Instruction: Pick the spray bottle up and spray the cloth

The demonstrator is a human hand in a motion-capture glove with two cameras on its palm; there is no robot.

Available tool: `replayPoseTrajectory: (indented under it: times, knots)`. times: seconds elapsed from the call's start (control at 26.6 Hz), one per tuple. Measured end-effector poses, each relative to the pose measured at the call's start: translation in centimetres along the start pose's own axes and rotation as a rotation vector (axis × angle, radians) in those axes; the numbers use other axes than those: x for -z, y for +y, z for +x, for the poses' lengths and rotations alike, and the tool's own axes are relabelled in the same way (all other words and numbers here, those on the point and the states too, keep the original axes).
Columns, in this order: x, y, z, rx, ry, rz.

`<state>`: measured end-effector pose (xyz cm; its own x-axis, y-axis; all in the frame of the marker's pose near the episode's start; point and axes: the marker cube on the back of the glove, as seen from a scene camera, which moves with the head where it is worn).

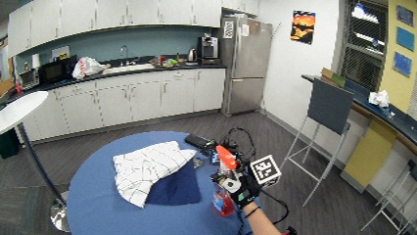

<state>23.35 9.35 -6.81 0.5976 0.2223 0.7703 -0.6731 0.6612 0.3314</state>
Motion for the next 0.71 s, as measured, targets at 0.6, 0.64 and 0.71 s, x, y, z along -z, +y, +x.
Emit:
replayPoseTrajectory:
  times: [0.6,0.64,0.71]
  knots:
    - [-2.3,-7.5,-2.0,-0.335,0.248,-0.525]
    - [-2.5,-7.6,-1.8,-0.353,0.253,-0.538]
    - [-2.8,-7.6,-1.4,-0.380,0.260,-0.560]
